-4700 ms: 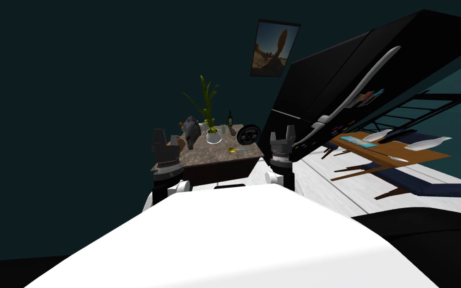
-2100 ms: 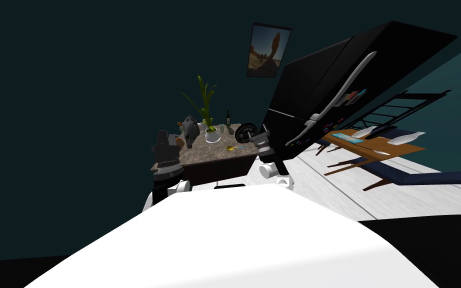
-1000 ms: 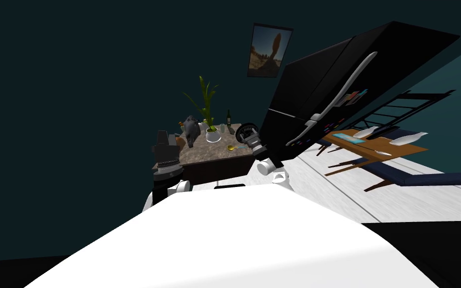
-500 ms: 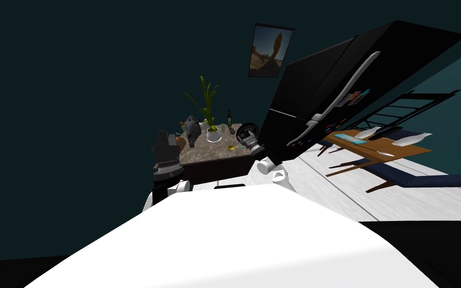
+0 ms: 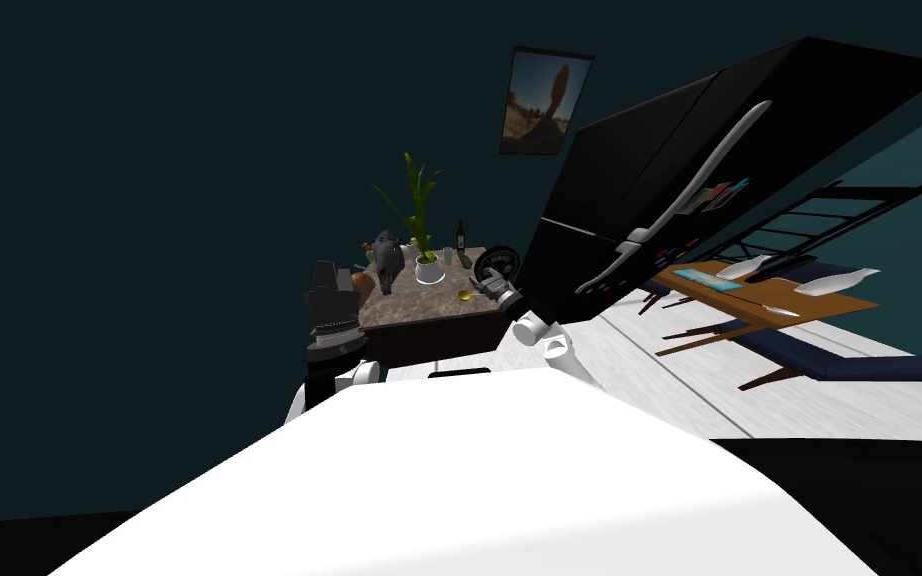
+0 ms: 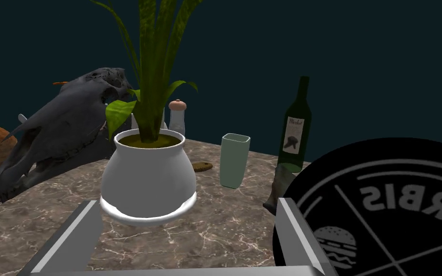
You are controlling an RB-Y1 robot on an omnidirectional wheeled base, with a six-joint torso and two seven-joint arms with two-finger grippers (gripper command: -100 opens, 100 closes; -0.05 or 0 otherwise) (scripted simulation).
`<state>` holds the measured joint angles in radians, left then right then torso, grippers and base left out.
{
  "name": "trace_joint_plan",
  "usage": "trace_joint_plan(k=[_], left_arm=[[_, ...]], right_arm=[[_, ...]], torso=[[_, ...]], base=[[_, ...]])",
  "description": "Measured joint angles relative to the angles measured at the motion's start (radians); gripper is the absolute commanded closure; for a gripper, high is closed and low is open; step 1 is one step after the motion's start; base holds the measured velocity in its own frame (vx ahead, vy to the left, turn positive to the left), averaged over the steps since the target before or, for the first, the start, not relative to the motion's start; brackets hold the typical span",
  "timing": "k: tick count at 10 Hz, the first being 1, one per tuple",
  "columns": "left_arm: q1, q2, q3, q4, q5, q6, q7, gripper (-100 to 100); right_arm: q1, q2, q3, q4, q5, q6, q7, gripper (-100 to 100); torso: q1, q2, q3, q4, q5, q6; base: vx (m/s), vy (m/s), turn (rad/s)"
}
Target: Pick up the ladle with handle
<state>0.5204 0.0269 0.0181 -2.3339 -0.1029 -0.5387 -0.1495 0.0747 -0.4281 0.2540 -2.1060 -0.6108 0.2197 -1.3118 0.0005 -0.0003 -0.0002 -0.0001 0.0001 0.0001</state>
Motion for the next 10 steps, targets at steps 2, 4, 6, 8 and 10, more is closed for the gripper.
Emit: trace_joint_plan(k=[2,4,6,8,10], left_arm=[[0.000,0.000,0.000,0.000,0.000,0.000,0.000,0],[0.000,0.000,0.000,0.000,0.000,0.000,0.000,0],[0.000,0.000,0.000,0.000,0.000,0.000,0.000,0],[0.000,0.000,0.000,0.000,0.000,0.000,0.000,0],[0.000,0.000,0.000,0.000,0.000,0.000,0.000,0]], right_arm=[[-0.013,-0.011,0.008,0.001,-0.021,0.040,-0.055,-100],[-0.027,-0.024,0.016,0.013,-0.040,0.071,-0.111,-100],[-0.049,-0.057,0.029,0.032,-0.079,0.111,-0.168,-100],[-0.069,-0.070,0.034,0.040,-0.101,0.153,-0.226,-100],[-0.079,-0.087,0.042,0.052,-0.121,0.181,-0.280,-100]], torso=[[0.000,0.000,0.000,0.000,0.000,0.000],[0.000,0.000,0.000,0.000,0.000,0.000],[0.000,0.000,0.000,0.000,0.000,0.000],[0.000,0.000,0.000,0.000,0.000,0.000],[0.000,0.000,0.000,0.000,0.000,0.000]], base=[[0.001,0.008,0.041],[0.001,0.005,0.034],[0.001,0.004,0.017],[0.003,0.008,0.054],[0.002,0.005,0.035]])
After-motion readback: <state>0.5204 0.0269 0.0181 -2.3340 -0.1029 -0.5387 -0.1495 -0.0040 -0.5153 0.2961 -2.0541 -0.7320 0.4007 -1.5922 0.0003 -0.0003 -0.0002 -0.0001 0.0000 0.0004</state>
